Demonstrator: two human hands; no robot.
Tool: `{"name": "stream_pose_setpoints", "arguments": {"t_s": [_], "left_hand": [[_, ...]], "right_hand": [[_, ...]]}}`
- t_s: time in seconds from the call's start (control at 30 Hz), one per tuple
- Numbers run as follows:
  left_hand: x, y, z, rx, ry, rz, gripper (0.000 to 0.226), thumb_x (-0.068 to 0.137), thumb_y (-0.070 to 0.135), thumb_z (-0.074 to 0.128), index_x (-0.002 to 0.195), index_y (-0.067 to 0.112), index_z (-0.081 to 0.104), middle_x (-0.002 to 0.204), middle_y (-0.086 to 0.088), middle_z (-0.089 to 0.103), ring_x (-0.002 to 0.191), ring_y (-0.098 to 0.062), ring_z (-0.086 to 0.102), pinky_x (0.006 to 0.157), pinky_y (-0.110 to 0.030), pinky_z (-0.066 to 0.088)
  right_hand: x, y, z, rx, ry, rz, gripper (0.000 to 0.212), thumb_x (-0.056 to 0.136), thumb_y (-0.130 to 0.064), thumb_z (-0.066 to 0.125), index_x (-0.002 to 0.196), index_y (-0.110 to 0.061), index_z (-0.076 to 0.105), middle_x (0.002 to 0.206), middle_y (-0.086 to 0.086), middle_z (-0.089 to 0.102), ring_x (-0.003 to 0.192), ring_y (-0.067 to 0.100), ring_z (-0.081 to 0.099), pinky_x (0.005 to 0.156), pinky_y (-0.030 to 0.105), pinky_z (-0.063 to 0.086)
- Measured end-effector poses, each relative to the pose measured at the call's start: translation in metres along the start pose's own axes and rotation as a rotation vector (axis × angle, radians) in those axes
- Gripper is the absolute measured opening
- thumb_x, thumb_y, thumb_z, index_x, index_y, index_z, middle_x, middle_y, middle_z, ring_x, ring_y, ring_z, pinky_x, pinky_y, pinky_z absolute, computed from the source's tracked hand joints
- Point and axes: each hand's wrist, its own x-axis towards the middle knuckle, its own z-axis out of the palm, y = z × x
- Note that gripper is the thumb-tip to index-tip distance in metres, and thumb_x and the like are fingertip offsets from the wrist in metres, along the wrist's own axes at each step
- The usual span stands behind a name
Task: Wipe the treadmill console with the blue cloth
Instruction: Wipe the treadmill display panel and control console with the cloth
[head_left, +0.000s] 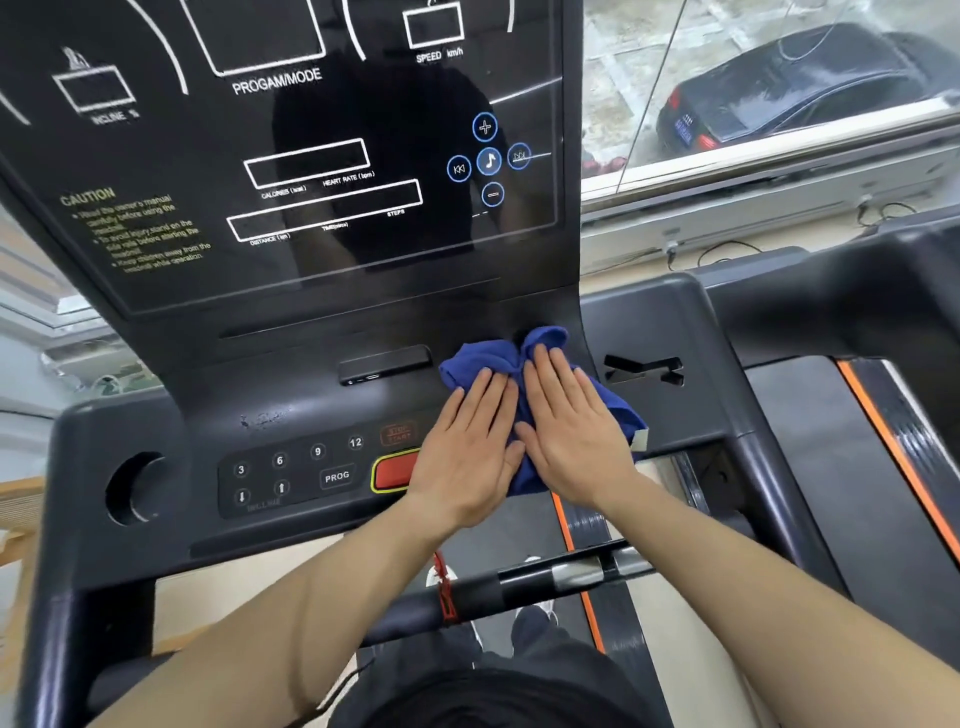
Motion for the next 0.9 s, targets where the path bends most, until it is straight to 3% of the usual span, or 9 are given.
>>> {"name": "stream_pose_setpoints", "arguments": {"t_s": [0.1, 0.23, 0.37, 0.47, 0.57, 0.67, 0.9], "left_hand": [[0.024, -0.005, -0.004, 0.015, 0.014, -0.049, 0.068, 0.101, 0.044, 0.013, 0.158, 0.007, 0.013, 0.166, -0.012, 0.011, 0.154, -0.023, 0.005, 0.125, -0.040, 0.002], [0.064, -0.007, -0.015, 0.118, 0.030, -0.056, 0.065, 0.102, 0.043, 0.013, 0.158, 0.009, 0.005, 0.167, -0.008, 0.006, 0.154, -0.022, -0.001, 0.124, -0.041, -0.001], [0.072, 0.002, -0.017, 0.120, 0.010, 0.008, 0.064, 0.104, 0.043, 0.018, 0.158, 0.011, 0.005, 0.167, -0.007, 0.005, 0.154, -0.022, -0.002, 0.125, -0.042, 0.000], [0.057, 0.011, -0.012, 0.077, -0.048, 0.084, 0.065, 0.104, 0.044, 0.017, 0.159, 0.012, 0.007, 0.168, -0.006, 0.005, 0.154, -0.022, -0.003, 0.125, -0.042, 0.002], [0.036, 0.010, -0.008, 0.058, -0.061, 0.134, 0.066, 0.103, 0.046, 0.016, 0.159, 0.011, 0.012, 0.167, -0.007, 0.009, 0.154, -0.022, 0.001, 0.125, -0.042, 0.004], [0.015, -0.003, -0.006, 0.073, -0.070, 0.150, 0.067, 0.104, 0.048, 0.017, 0.159, 0.010, 0.012, 0.166, -0.008, 0.009, 0.154, -0.022, 0.003, 0.125, -0.041, 0.006], [-0.037, -0.054, -0.006, 0.055, -0.068, -0.012, 0.067, 0.104, 0.050, 0.017, 0.159, 0.014, 0.011, 0.166, -0.006, 0.009, 0.154, -0.020, 0.002, 0.125, -0.042, 0.010]], "right_hand": [[0.027, 0.014, -0.008, -0.024, 0.016, -0.072, 0.067, 0.103, -0.043, 0.021, 0.154, -0.006, 0.000, 0.165, 0.016, 0.004, 0.152, 0.025, -0.003, 0.124, 0.045, 0.012], [0.057, 0.033, -0.021, -0.003, 0.019, 0.033, 0.070, 0.104, -0.043, 0.027, 0.152, -0.008, -0.010, 0.164, 0.017, -0.003, 0.148, 0.022, -0.015, 0.124, 0.041, -0.003], [0.043, 0.036, -0.019, 0.079, 0.018, 0.160, 0.073, 0.103, -0.043, 0.029, 0.156, -0.002, 0.000, 0.165, 0.021, 0.002, 0.153, 0.029, -0.004, 0.123, 0.040, -0.001], [0.016, 0.031, -0.013, 0.070, -0.006, 0.206, 0.074, 0.100, -0.047, 0.018, 0.156, -0.001, 0.003, 0.165, 0.021, 0.005, 0.153, 0.030, 0.000, 0.124, 0.043, 0.006], [-0.005, 0.019, -0.007, 0.026, 0.008, 0.165, 0.072, 0.100, -0.047, 0.014, 0.154, -0.001, 0.004, 0.165, 0.019, 0.006, 0.151, 0.027, -0.006, 0.124, 0.044, 0.007], [-0.010, 0.001, -0.004, -0.019, 0.026, 0.113, 0.069, 0.102, -0.045, 0.016, 0.154, -0.002, 0.006, 0.164, 0.018, 0.007, 0.152, 0.030, 0.000, 0.124, 0.045, 0.009], [0.016, -0.062, 0.001, 0.018, -0.038, -0.033, 0.069, 0.102, -0.047, 0.013, 0.154, -0.003, 0.004, 0.165, 0.015, 0.001, 0.153, 0.030, -0.002, 0.124, 0.045, 0.007]]}}
